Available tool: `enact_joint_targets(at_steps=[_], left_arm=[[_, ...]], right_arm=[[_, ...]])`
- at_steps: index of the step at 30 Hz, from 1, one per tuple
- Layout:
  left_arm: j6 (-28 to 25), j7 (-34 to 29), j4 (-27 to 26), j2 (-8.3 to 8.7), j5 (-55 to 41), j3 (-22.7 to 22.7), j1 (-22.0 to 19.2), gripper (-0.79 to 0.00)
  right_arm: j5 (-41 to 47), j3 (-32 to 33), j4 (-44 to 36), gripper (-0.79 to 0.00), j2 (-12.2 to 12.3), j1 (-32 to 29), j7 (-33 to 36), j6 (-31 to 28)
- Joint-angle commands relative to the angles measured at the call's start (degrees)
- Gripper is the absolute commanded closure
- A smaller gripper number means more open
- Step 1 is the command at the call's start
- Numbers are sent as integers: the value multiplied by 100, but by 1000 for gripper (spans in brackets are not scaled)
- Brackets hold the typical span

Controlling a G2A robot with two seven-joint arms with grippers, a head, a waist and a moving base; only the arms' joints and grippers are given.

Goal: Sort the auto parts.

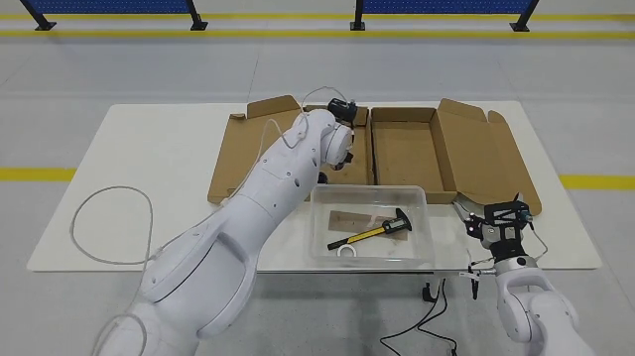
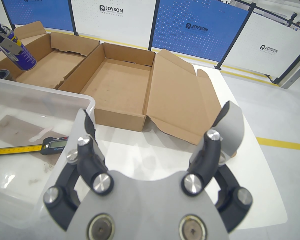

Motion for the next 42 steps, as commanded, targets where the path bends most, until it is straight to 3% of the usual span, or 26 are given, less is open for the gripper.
enact_joint_targets(at_steps=[1, 10, 19, 20, 23, 25, 30, 32, 35, 36, 38, 42], left_arm=[[-49, 29, 202, -88, -3, 65, -47, 0], [-263, 97, 898, -406, -101, 196, -195, 0], [-314, -50, 1346, -607, -228, 185, -351, -3], [-339, -63, 1378, -622, -231, 186, -365, -80], [-371, -59, 1460, -665, -230, 188, -388, -86], [-383, -50, 1499, -690, -229, 188, -402, -222], [-396, -83, 1590, -741, -218, 185, -446, -259], [-398, -84, 1616, -758, -217, 180, -463, -388], [-406, -77, 1655, -777, -217, 171, -479, -388], [-408, -79, 1665, -782, -221, 166, -483, -462], [-412, -68, 1680, -793, -209, 165, -490, -539], [-426, -34, 1704, -811, -193, 158, -500, -536]], right_arm=[[0, 0, 0, -785, 0, 0, 0, 0], [0, 0, 0, -785, 0, 0, 0, 0], [0, 0, 0, -785, 0, 0, 0, 0], [0, 0, 0, -785, 0, 0, 0, 0], [0, 0, 0, -785, 0, 0, 0, 0], [0, 0, 0, -785, 0, 0, 0, 0], [0, 0, 0, -785, 0, 0, 0, 0], [0, 0, 0, -785, 0, 0, 0, 0], [0, 0, 0, -785, 0, 0, 0, 0], [0, 0, 0, -785, 0, 0, 0, 0], [0, 0, 0, -785, 0, 0, 0, 0], [0, 0, 0, -785, 0, 0, 0, 0]])
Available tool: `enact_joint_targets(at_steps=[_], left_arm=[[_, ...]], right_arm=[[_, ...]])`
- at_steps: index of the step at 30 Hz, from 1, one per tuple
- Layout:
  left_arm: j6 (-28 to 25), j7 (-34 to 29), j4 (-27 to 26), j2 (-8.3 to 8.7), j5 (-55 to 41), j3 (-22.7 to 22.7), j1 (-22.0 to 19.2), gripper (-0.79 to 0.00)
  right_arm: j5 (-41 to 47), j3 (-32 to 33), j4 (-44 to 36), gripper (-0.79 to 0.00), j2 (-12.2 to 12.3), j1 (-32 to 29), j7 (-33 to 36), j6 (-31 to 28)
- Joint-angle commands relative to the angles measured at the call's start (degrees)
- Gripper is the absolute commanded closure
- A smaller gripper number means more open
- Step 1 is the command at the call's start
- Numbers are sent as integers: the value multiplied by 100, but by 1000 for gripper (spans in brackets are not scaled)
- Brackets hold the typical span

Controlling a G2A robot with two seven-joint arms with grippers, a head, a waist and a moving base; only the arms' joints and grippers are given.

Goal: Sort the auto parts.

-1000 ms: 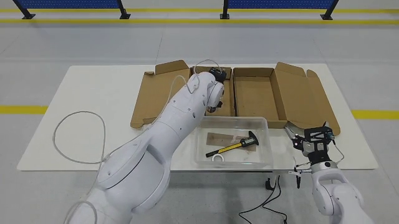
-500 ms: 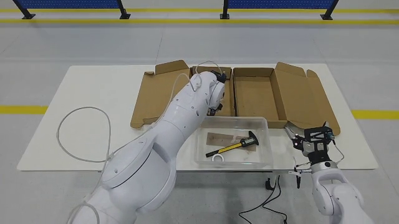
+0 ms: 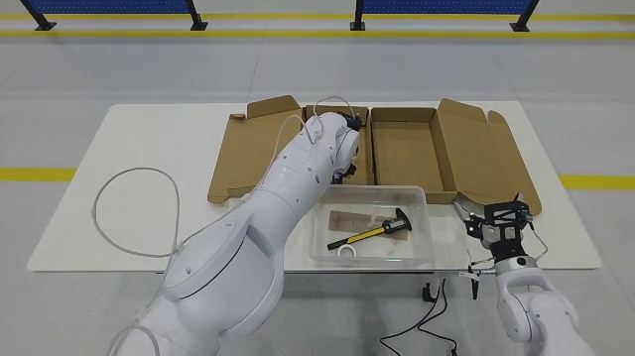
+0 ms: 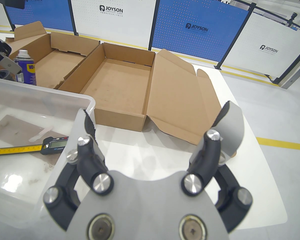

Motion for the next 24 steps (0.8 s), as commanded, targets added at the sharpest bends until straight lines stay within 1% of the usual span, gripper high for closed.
enact_joint_targets(at_steps=[1, 3, 4, 5, 6, 7, 15, 20, 24], left_arm=[[-5, 12, 12, -8, 13, -2, -5, -545], [-6, 45, 11, -15, 23, -7, -17, -557], [-3, 58, 10, -17, 25, -11, -23, -603], [-8, 89, 0, -19, 14, -21, -31, -668], [-5, 123, -4, -20, 9, -31, -46, -770], [-7, 146, -14, -20, 14, -35, -62, -785], [-17, 492, -147, 10, -27, -134, -188, -785], [6, 806, -294, 77, 47, -177, -187, -785], [95, 1004, -519, 157, 125, -221, -90, -785]], right_arm=[[0, 0, 0, -785, 0, 0, 0, 0], [0, 0, 0, -785, 0, 0, 0, 0], [0, 0, 0, -785, 0, 0, 0, 0], [0, 0, 0, -785, 0, 0, 0, 0], [0, 0, 0, -785, 0, 0, 0, 0], [0, 0, 0, -785, 0, 0, 0, 0], [0, 0, 0, -785, 0, 0, 0, 0], [0, 0, 0, -785, 0, 0, 0, 0], [0, 0, 0, -785, 0, 0, 0, 0]])
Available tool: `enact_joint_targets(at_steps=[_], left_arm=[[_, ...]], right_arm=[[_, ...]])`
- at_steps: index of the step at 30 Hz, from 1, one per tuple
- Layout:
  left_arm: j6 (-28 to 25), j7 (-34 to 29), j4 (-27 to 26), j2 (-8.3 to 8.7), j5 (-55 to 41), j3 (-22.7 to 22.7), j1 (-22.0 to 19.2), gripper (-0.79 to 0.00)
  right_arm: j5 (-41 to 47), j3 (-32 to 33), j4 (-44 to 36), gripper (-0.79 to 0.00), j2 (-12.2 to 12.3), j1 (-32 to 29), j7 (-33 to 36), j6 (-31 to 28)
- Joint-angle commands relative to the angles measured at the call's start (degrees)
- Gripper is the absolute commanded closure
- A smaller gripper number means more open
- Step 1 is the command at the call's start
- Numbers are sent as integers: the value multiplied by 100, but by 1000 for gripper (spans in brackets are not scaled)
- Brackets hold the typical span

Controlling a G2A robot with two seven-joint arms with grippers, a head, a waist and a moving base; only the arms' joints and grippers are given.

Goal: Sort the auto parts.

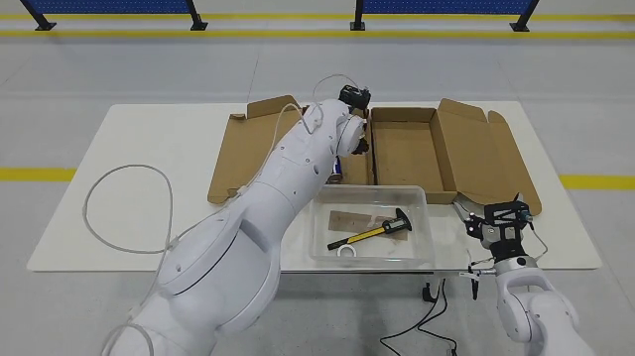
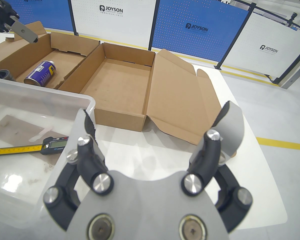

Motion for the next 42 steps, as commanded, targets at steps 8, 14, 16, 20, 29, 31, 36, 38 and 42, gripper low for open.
enact_joint_targets(at_steps=[8, 14, 16, 20, 29, 31, 36, 38, 42], left_arm=[[379, 97, -1060, 321, 346, -168, 461, -785], [657, -138, -2259, 753, 868, -508, 1087, -785], [796, -316, -2809, 928, 1141, -678, 1403, -785], [978, -758, -4219, 1305, 1736, -1193, 2216, -785], [688, -1705, -7836, 1910, 3021, -2463, 4397, -785], [647, -1767, -8379, 1983, 3136, -2741, 4811, -785], [597, -1870, -9386, 2110, 3365, -3325, 5653, -785], [621, -1905, -9718, 2142, 3380, -3523, 5935, -785], [697, -1893, -10236, 2193, 3477, -3860, 6439, -785]], right_arm=[[0, 0, 0, -785, 0, 0, 0, 0], [0, 0, 0, -785, 0, 0, 0, 0], [0, 0, 0, -785, 0, 0, 0, 0], [0, 0, 0, -785, 0, 0, 0, 0], [0, 0, 0, -785, 0, 0, 0, 0], [0, 0, 0, -785, 0, 0, 0, 0], [0, 0, 0, -785, 0, 0, 0, 0], [0, 0, 0, -785, 0, 0, 0, 0], [0, 0, 0, -785, 0, 0, 0, 0]])
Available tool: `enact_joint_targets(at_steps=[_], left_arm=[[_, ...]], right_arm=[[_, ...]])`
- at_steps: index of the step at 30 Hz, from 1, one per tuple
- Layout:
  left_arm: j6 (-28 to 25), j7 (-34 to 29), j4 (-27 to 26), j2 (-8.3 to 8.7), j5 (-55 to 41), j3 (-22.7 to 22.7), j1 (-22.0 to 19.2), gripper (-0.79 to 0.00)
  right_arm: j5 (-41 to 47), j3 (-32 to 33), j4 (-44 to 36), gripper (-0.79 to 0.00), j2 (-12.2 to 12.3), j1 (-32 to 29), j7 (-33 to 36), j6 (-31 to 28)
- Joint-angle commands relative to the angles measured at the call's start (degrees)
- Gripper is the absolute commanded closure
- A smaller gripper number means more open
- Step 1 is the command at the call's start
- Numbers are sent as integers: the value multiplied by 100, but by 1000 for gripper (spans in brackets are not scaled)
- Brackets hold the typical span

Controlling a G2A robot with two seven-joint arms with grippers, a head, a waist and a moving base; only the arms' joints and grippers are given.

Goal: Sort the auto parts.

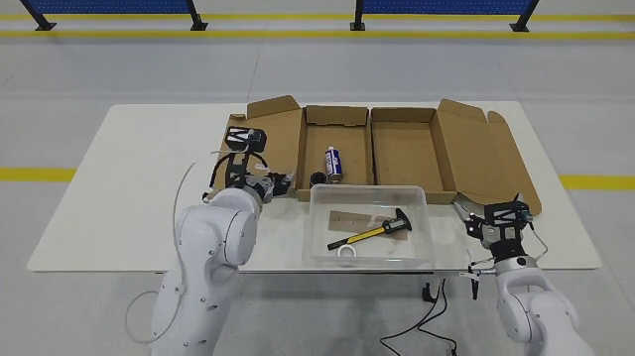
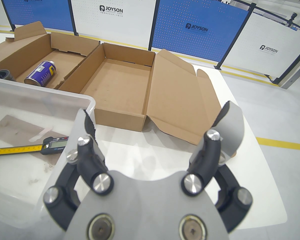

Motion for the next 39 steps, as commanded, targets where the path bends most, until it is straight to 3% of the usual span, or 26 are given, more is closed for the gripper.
enact_joint_targets(at_steps=[1, 6, 22, 27, 33, 37, 39], left_arm=[[55, 53, -215, 20, 29, -151, 262, -785], [173, 40, -317, 51, 69, -388, 673, -785], [173, 40, -317, 51, 69, -388, 673, -785], [173, 40, -317, 51, 69, -388, 673, -785], [173, 40, -317, 51, 69, -388, 673, -785], [173, 40, -317, 51, 69, -388, 673, -785], [173, 40, -317, 51, 69, -388, 673, -785]], right_arm=[[0, 0, 0, -785, 0, 0, 0, 0], [0, 0, 0, -785, 0, 0, 0, 0], [-16, -9, -33, -785, 0, 15, -4, -16], [-507, -36, -289, -785, 35, 165, 219, -447], [-536, -11, -821, -785, 77, 537, 1152, -1154], [-51, -78, -1098, -785, 94, 921, 2528, -1623], [609, -205, -1089, -785, 93, 1192, 3434, -1922]])
